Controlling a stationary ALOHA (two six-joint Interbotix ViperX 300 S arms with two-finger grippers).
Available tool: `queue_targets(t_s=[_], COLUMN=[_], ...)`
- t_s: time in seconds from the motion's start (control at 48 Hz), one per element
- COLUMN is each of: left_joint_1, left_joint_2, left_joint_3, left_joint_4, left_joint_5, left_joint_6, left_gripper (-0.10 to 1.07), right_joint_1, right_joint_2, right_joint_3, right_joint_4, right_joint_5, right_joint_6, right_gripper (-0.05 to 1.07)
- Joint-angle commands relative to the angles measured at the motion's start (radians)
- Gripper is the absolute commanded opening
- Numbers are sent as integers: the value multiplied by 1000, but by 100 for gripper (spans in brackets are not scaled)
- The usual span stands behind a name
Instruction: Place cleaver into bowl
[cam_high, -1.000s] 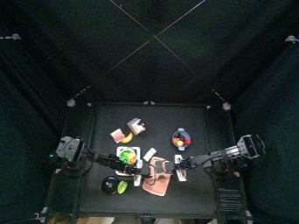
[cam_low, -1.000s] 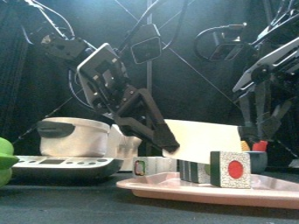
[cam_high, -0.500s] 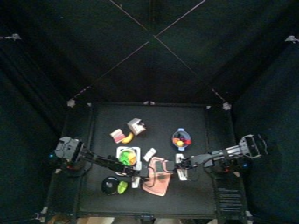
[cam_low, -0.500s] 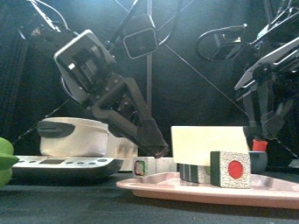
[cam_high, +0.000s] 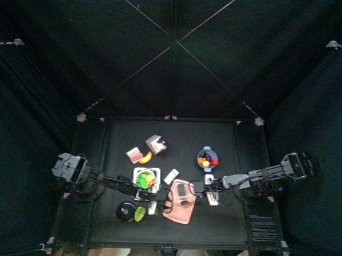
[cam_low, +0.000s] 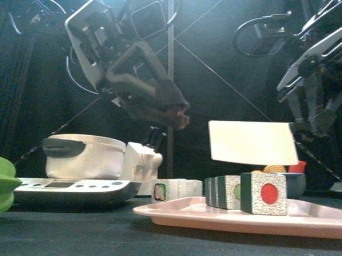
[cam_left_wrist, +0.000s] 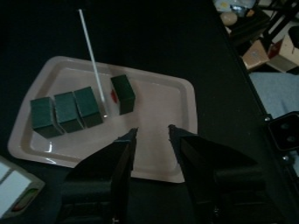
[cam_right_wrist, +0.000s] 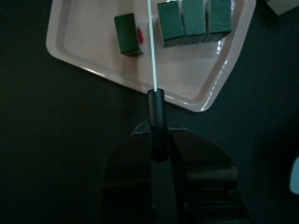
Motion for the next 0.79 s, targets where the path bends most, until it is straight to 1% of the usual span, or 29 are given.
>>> queue_targets(t_s=[0.0,0.104,0.188,0.271,0.333,0.396,0.479,0.583,0.708,0.771], left_joint_1=[38,78,115,149,179,207,244,284,302,304], left_joint_2=[-67,-106,-141,-183,-222,-261,-308,-368,-433,-454], left_joint_3=[14,54,86,109,127,144,169,212,259,281], left_joint_4=[15,23,54,95,137,158,150,110,83,81], left_joint_5=[-64,-135,-181,-206,-222,-230,-229,-229,-230,-235], left_joint_6=[2,5,6,6,5,0,-2,2,2,5], left_gripper=[76,76,76,76,76,76,76,76,76,76], right_joint_1=[-29,-78,-115,-156,-183,-204,-224,-255,-301,-318], right_joint_2=[-69,-118,-138,-150,-153,-153,-153,-153,-150,-143], right_joint_3=[8,43,71,92,101,103,101,104,104,101], right_joint_4=[44,104,153,219,258,285,301,308,299,270], right_joint_5=[25,29,38,49,46,46,46,46,44,38], right_joint_6=[0,0,3,2,2,2,3,2,15,48], right_gripper=[31,31,31,31,31,31,31,31,32,32])
